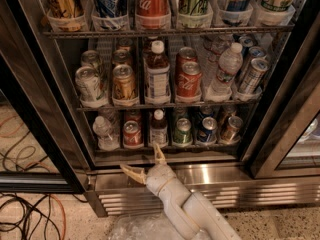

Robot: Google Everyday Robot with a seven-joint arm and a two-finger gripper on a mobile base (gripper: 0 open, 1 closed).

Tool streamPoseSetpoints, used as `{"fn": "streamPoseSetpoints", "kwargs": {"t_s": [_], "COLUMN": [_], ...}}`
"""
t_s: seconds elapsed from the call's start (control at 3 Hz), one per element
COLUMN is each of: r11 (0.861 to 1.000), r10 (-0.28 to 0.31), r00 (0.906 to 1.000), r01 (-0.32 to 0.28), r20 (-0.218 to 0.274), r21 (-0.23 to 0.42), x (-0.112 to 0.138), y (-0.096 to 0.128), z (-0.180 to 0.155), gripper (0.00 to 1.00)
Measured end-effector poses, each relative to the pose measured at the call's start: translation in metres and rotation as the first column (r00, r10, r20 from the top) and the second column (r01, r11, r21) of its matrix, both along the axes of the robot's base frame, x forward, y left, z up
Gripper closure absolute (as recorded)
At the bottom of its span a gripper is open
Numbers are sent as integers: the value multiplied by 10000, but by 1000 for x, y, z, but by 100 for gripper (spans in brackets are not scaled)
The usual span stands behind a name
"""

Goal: Pick coke can from bottom shelf of fridge

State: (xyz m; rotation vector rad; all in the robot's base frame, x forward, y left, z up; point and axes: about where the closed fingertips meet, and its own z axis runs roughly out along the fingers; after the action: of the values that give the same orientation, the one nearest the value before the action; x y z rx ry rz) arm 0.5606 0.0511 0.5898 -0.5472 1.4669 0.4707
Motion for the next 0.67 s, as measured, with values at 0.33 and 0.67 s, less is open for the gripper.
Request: {"fn": "streamPoseSetpoints", "kwargs": {"t_s": [0.33, 0.67], "r11": [10000, 10000], "r10": [1, 1], "r00": [10000, 10000], "r01": [-1, -1], "r20": [0, 0], "r21": [0, 0], "x": [0, 0], "y": [0, 0], "z": [0, 0], "gripper": [42, 41]}}
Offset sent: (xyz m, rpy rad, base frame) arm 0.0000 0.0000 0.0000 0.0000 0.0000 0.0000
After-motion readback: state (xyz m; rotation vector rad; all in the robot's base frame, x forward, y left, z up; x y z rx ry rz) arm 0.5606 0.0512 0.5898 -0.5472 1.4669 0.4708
